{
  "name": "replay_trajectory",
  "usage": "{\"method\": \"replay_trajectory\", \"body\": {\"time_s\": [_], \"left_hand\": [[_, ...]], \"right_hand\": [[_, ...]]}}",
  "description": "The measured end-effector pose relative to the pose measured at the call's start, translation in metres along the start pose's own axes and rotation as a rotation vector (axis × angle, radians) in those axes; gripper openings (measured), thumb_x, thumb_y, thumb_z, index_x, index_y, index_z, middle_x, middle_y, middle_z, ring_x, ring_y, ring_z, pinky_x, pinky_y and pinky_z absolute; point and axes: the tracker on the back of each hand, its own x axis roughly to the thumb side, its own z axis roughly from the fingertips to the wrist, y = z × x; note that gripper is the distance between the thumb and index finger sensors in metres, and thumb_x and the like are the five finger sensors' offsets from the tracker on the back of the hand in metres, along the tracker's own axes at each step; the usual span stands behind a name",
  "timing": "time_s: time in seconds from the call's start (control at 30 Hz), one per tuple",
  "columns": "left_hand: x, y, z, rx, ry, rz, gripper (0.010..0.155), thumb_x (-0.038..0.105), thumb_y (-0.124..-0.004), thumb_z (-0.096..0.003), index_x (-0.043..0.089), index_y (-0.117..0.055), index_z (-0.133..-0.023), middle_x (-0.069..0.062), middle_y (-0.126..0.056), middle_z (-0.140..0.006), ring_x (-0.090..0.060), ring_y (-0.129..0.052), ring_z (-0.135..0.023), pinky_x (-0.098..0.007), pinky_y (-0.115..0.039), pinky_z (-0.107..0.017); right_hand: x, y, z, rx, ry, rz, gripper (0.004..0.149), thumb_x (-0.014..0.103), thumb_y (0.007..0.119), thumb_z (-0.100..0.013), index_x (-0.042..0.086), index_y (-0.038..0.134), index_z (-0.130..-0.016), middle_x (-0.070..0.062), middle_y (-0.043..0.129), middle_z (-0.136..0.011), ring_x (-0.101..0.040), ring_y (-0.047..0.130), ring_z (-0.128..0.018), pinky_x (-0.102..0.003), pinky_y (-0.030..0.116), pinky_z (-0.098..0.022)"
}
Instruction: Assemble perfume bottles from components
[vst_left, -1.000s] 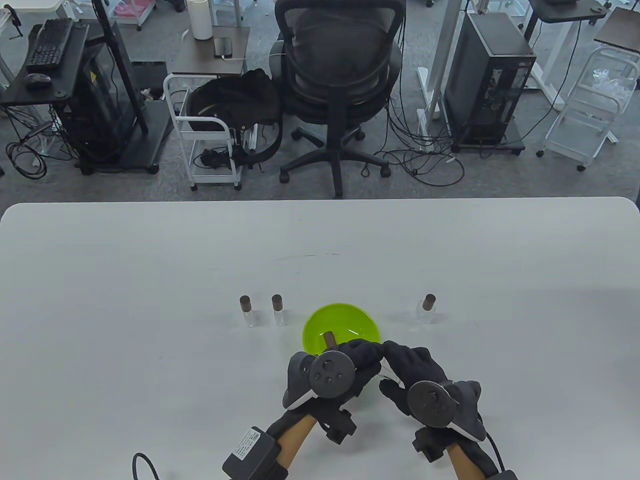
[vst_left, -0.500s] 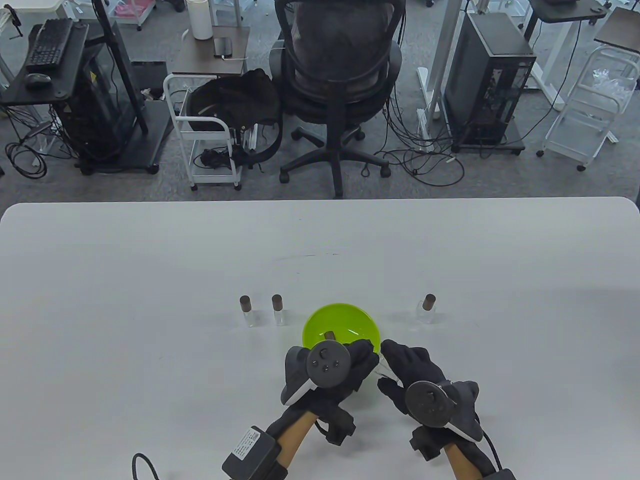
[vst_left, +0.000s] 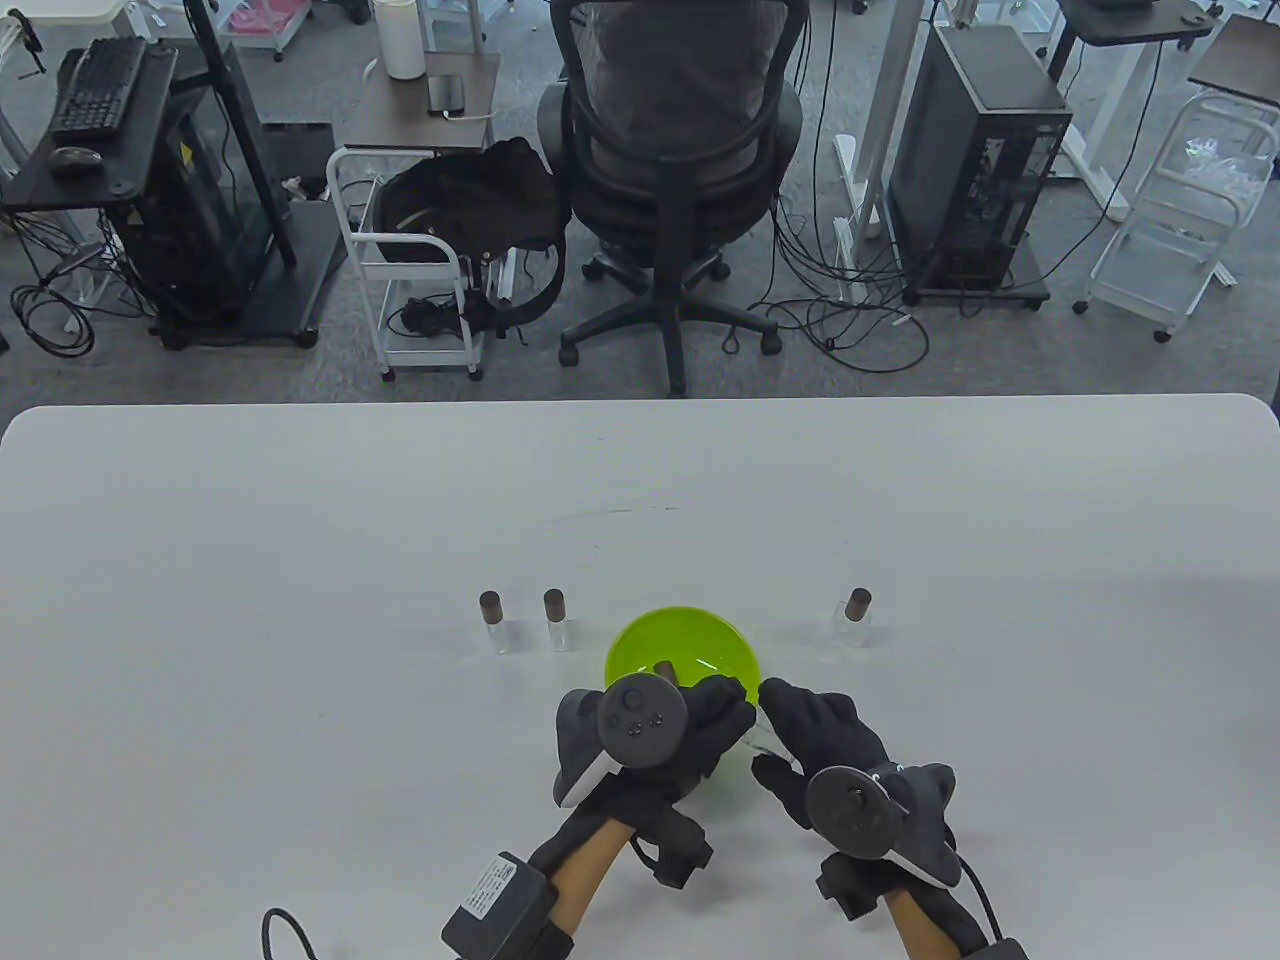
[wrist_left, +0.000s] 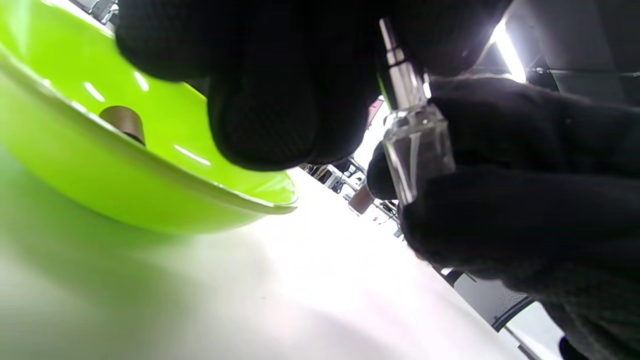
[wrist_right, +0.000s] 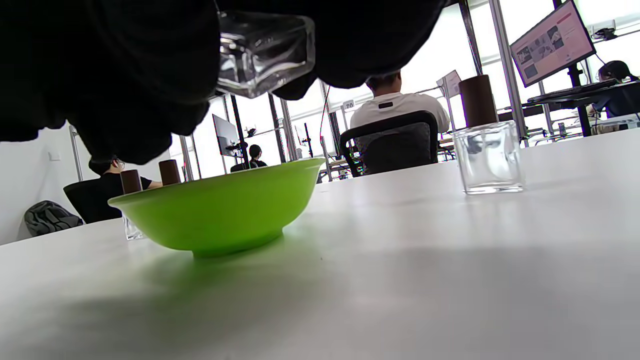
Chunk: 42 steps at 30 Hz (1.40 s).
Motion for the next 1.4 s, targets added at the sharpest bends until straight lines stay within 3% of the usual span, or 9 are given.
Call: {"method": "replay_trajectory", "body": {"time_s": [0.2,0.3,0.43,0.57,0.8,1.03,1.2,1.27,1.4], "left_hand": [[0.007,-0.003,0.002,-0.047,-0.124,-0.016,0.037,0.033,-0.079,-0.054,0.03,-0.074,-0.091,-0.003,-0.077,-0.106,-0.029,-0.087,-0.094,-0.041,-0.073,-0.072],[0.002,-0.003,0.001,-0.01,-0.104,0.026,0.042,0.046,-0.074,-0.0546,0.026,-0.074,-0.092,-0.008,-0.082,-0.101,-0.028,-0.095,-0.085,-0.037,-0.08,-0.066],[-0.004,-0.003,-0.001,-0.018,-0.035,0.018,0.052,0.044,-0.07,-0.0564,0.015,-0.072,-0.099,-0.008,-0.094,-0.087,-0.023,-0.107,-0.063,-0.032,-0.087,-0.052],[0.001,-0.004,-0.001,-0.065,-0.016,-0.085,0.05,0.046,-0.067,-0.0565,0.015,-0.079,-0.094,-0.004,-0.101,-0.072,-0.02,-0.106,-0.053,-0.032,-0.085,-0.048],[0.01,-0.005,0.002,-0.071,-0.153,-0.115,0.038,0.032,-0.076,-0.0541,0.027,-0.071,-0.092,-0.004,-0.075,-0.109,-0.03,-0.084,-0.097,-0.043,-0.07,-0.075],[0.002,-0.005,0.0,0.025,-0.027,-0.079,0.055,0.045,-0.068,-0.0562,0.011,-0.072,-0.099,-0.007,-0.097,-0.084,-0.022,-0.108,-0.059,-0.032,-0.088,-0.05],[0.006,-0.004,-0.001,-0.064,0.019,-0.107,0.052,0.048,-0.066,-0.0565,0.015,-0.078,-0.094,0.0,-0.103,-0.064,-0.017,-0.106,-0.046,-0.032,-0.086,-0.045],[0.009,-0.004,0.0,-0.054,-0.03,-0.103,0.048,0.042,-0.072,-0.0547,0.02,-0.074,-0.098,-0.002,-0.099,-0.069,-0.018,-0.103,-0.053,-0.033,-0.083,-0.05],[0.012,-0.003,0.001,-0.06,-0.124,-0.099,0.039,0.031,-0.076,-0.0544,0.027,-0.071,-0.093,-0.007,-0.081,-0.103,-0.03,-0.091,-0.088,-0.042,-0.074,-0.071]], "right_hand": [[0.002,0.001,0.0,0.007,-0.002,-0.002,0.071,0.048,0.081,-0.052,0.018,0.053,-0.11,-0.006,0.074,-0.107,-0.028,0.079,-0.092,-0.044,0.076,-0.071],[0.002,0.002,0.001,-0.001,-0.013,0.036,0.071,0.048,0.081,-0.052,0.018,0.053,-0.11,-0.006,0.075,-0.107,-0.028,0.079,-0.092,-0.044,0.076,-0.071],[0.003,0.003,0.001,0.0,-0.017,0.031,0.071,0.048,0.082,-0.052,0.018,0.053,-0.11,-0.006,0.074,-0.107,-0.028,0.079,-0.092,-0.044,0.076,-0.072],[0.004,0.004,0.001,0.002,-0.018,0.051,0.071,0.048,0.082,-0.052,0.018,0.054,-0.11,-0.006,0.074,-0.107,-0.028,0.079,-0.092,-0.044,0.076,-0.071],[0.003,0.004,0.0,0.0,-0.01,0.033,0.071,0.048,0.082,-0.052,0.018,0.054,-0.11,-0.006,0.075,-0.107,-0.028,0.079,-0.092,-0.045,0.076,-0.071],[0.006,0.004,0.001,-0.01,-0.028,0.053,0.071,0.048,0.081,-0.052,0.019,0.053,-0.11,-0.006,0.074,-0.107,-0.027,0.079,-0.093,-0.044,0.076,-0.072],[0.004,0.002,0.001,-0.015,-0.013,0.043,0.071,0.049,0.081,-0.052,0.019,0.054,-0.11,-0.006,0.075,-0.107,-0.027,0.079,-0.093,-0.045,0.076,-0.072],[0.002,0.003,0.001,-0.016,-0.006,0.033,0.071,0.049,0.081,-0.052,0.018,0.054,-0.11,-0.006,0.075,-0.107,-0.028,0.079,-0.092,-0.045,0.076,-0.071],[0.0,0.002,0.001,-0.016,0.002,0.007,0.071,0.049,0.081,-0.052,0.018,0.054,-0.11,-0.006,0.075,-0.107,-0.027,0.079,-0.093,-0.045,0.076,-0.071]]}}
